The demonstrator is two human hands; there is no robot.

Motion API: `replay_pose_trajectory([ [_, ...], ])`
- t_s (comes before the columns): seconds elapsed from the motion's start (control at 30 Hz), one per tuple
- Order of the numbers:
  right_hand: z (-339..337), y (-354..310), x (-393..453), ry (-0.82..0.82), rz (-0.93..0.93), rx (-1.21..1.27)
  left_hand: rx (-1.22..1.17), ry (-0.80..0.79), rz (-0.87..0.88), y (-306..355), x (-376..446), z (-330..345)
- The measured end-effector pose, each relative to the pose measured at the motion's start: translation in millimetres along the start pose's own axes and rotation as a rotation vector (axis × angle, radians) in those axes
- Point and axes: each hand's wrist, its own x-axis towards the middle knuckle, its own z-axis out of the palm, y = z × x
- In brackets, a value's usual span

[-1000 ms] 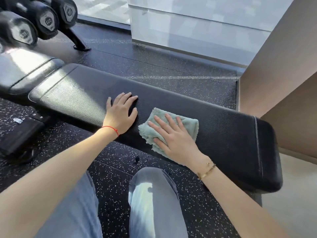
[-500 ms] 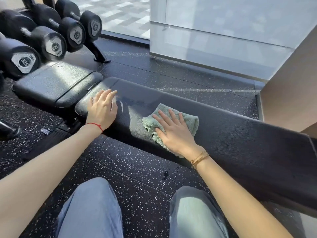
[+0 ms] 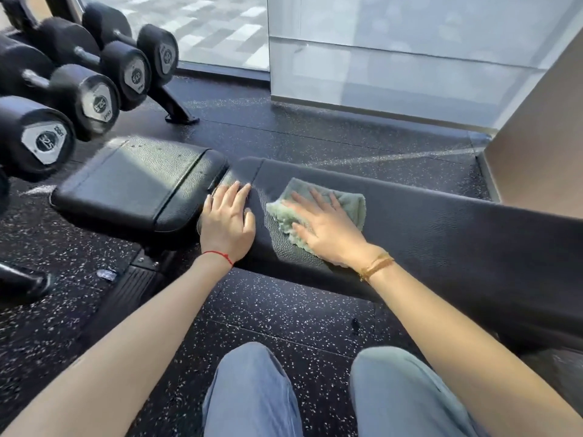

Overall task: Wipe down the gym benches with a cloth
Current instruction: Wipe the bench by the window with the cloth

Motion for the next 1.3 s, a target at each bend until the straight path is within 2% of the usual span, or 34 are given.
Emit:
replay_pose_trajectory([
  [0.1, 3, 1, -36, 0.014, -0.066, 0.038, -0.009, 0.011, 0.003, -1, 0, 1],
  [0.2, -2, 20, -44, 0.021, 0.014, 0.06, -0.005, 0.019, 0.017, -2, 0, 2],
  [0.4, -19, 47, 42, -0.01, 0.212, -0.055, -0.011, 0.031, 0.003, 0, 1, 2],
  [0.53, -11, 12, 64, -0.031, 0.05, -0.022, -0.034, 0.045, -0.016, -2, 2, 4],
  [0.67, -1, 10, 6, -0.023, -0.2, 0.019, -0.026, 0.035, -0.024, -1, 1, 3],
  [0.8, -8, 39, -5, -0.03, -0.181, 0.047, -0.035, 0.037, -0.032, 1, 1, 1],
  [1.0, -12, 31, 87, -0.031, -0.091, -0.066, -0.039, 0.031, -0.044, 2, 2, -1],
  [1.1, -5, 15, 84, -0.022, -0.181, -0.048, -0.032, 0.031, -0.039, 2, 1, -2],
  [1.23, 1, 14, 32, -0.038, -0.374, 0.0, -0.02, 0.016, -0.037, 6, -1, -4],
  [1.3, 1, 21, 16, -0.057, -0.412, 0.013, -0.025, 0.012, -0.039, 8, -1, -6],
])
